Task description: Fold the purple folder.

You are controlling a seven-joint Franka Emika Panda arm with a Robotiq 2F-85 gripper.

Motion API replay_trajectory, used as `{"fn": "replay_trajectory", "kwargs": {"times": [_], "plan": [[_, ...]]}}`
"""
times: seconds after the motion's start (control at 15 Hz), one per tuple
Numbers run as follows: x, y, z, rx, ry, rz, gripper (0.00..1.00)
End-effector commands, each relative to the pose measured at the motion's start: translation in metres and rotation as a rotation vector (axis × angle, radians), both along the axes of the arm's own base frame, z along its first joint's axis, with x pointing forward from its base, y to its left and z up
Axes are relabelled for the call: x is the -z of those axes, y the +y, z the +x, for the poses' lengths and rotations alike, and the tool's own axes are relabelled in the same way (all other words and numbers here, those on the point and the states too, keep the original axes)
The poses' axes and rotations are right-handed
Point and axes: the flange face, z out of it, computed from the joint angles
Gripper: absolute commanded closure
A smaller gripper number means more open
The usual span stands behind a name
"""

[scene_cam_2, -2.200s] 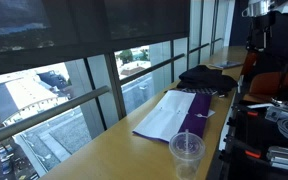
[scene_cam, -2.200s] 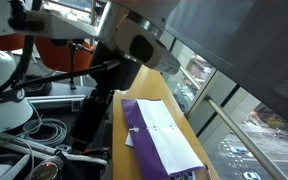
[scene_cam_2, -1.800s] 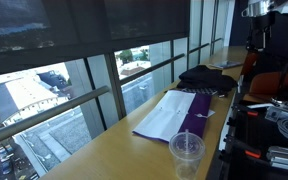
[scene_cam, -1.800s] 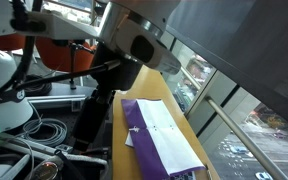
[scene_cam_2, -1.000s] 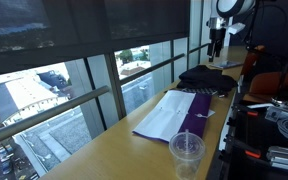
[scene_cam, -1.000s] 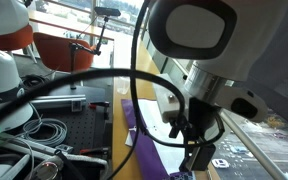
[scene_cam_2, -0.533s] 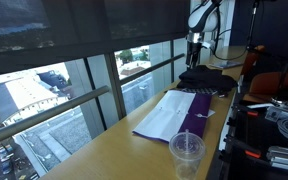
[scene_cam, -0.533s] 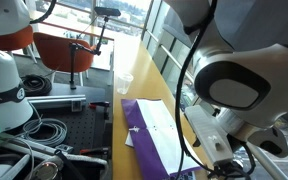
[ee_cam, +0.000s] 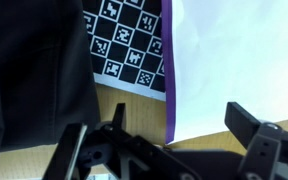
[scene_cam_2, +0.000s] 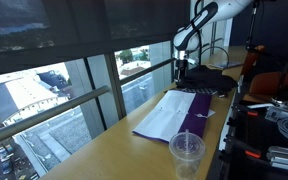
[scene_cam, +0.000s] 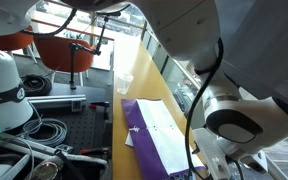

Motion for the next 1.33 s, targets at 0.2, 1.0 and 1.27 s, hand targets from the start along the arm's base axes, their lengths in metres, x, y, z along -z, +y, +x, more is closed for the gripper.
{"fn": "replay_trajectory", "kwargs": {"times": [0.2, 1.0, 1.27], "plan": [[0.018, -0.003, 0.025, -0.013, 0.065, 0.102, 0.0], [0.043, -0.02, 0.021, 0.02, 0.183, 0.287, 0.0], [0.055, -0.019, 0.024, 0.02, 0.187, 0.296, 0.0]]}}
